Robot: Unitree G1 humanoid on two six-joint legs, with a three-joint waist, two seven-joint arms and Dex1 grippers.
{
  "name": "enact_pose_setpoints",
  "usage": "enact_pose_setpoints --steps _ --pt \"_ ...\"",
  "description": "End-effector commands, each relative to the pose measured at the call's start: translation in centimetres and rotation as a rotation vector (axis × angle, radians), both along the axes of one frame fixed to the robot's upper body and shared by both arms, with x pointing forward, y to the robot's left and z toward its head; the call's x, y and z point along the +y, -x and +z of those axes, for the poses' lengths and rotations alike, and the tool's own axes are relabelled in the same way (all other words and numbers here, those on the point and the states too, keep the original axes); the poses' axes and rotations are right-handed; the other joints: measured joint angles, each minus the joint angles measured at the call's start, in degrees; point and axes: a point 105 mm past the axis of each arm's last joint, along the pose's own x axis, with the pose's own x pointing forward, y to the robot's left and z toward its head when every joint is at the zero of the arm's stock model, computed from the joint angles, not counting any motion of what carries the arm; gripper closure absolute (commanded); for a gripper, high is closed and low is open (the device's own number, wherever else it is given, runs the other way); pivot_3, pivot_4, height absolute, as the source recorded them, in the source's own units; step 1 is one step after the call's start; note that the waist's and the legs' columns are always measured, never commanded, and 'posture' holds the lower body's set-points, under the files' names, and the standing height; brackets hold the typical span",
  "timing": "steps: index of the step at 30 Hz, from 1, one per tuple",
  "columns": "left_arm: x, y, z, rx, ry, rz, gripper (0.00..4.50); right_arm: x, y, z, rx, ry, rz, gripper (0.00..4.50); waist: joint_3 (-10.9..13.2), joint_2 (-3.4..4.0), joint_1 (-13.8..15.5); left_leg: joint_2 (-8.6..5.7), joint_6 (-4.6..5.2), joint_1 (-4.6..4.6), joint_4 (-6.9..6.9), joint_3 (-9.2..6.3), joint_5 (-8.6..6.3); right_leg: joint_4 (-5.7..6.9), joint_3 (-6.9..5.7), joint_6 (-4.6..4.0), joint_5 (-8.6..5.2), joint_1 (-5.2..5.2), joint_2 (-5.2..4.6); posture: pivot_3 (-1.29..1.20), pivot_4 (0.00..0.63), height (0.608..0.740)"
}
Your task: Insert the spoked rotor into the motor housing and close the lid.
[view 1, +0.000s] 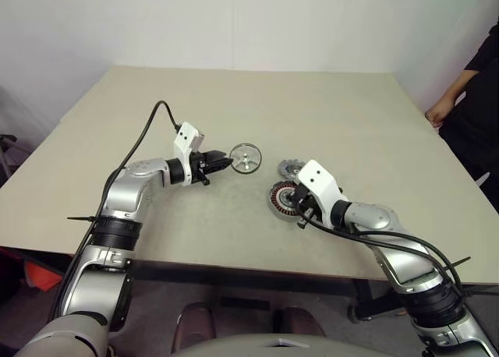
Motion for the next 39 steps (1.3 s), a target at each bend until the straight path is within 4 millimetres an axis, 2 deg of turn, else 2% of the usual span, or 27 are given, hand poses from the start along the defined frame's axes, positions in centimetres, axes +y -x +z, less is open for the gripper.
enact_pose_setpoints --steps 1,5,11,12,14,18,27,35,39 --pt "0.5 -0.5 1.1 -0.031 0.043 0.037 2.8 0.1 -0.6 2.8 -0.096 -0.011 0.019 4.48 0.0 0.0 0.0 0.0 0.0 -0.02 0.0 0.0 0.0 -0.01 0.0 0.0 0.0 -0.01 0.0 0.0 0.0 0.74" --pt "2.3 -1.8 1.7 0.031 0.211 0.179 2.8 0.2 -1.0 5.7 -0.188 -0.044 0.024 4.48 0.0 0.01 -0.1 0.0 0.0 -0.06 0.0 0.0 0.0 -0.02 -0.01 -0.01 0.01 -0.1 0.02 0.0 0.0 0.74" --pt "3.9 -2.7 0.7 0.123 0.334 0.281 2.8 -1.0 -2.7 8.8 -0.288 -0.067 -0.057 4.48 0.0 0.01 0.0 -0.01 0.0 -0.04 0.01 0.0 0.0 -0.01 -0.01 -0.01 0.01 -0.07 0.01 0.0 0.0 0.74" --pt "3.9 -2.7 0.4 0.137 0.343 0.286 2.65 -1.1 -2.9 9.1 -0.297 -0.072 -0.068 4.49 0.0 0.01 0.1 -0.01 0.0 -0.03 0.02 0.0 0.0 -0.01 -0.01 -0.01 0.01 -0.07 0.01 0.0 0.0 0.74" --pt "3.6 -2.8 -0.4 0.184 0.361 0.285 2.28 -1.3 -3.3 9.3 -0.307 -0.07 -0.083 4.5 0.0 0.0 0.1 -0.01 0.0 -0.02 0.03 -0.01 0.0 -0.01 -0.02 -0.01 0.01 -0.08 0.0 0.0 0.0 0.74" --pt "2.9 -3.2 -1.3 0.263 0.38 0.293 0.94 -1.4 -3.5 9.2 -0.308 -0.064 -0.088 4.5 0.0 0.0 0.1 0.0 0.0 -0.03 0.02 -0.02 0.0 -0.03 -0.03 -0.01 0.01 -0.08 0.01 0.0 0.0 0.74" --pt "-0.4 -4.2 -2.4 0.429 0.455 0.252 0.94 -1.4 -3.6 9.1 -0.317 -0.049 -0.089 4.5 0.0 -0.01 0.2 -0.03 0.01 -0.04 0.02 -0.02 0.0 -0.02 -0.02 -0.01 0.01 -0.06 -0.01 0.0 0.0 0.74" --pt "-2.1 -4.8 -3.1 0.442 0.384 0.246 0.94 -1.8 -3.8 9.5 -0.334 -0.053 -0.114 4.5 0.0 -0.02 0.2 -0.02 0.01 -0.06 0.02 -0.02 0.0 -0.03 -0.02 0.0 0.02 -0.06 0.0 0.0 0.0 0.74" --pt "-3.9 -4.7 -3.2 0.475 0.402 0.207 0.94 -1.8 -3.8 9.5 -0.336 -0.055 -0.116 4.5 0.0 -0.02 0.3 -0.03 0.01 -0.06 0.02 -0.02 0.0 -0.03 -0.02 0.0 0.02 -0.04 -0.01 0.0 0.0 0.74"
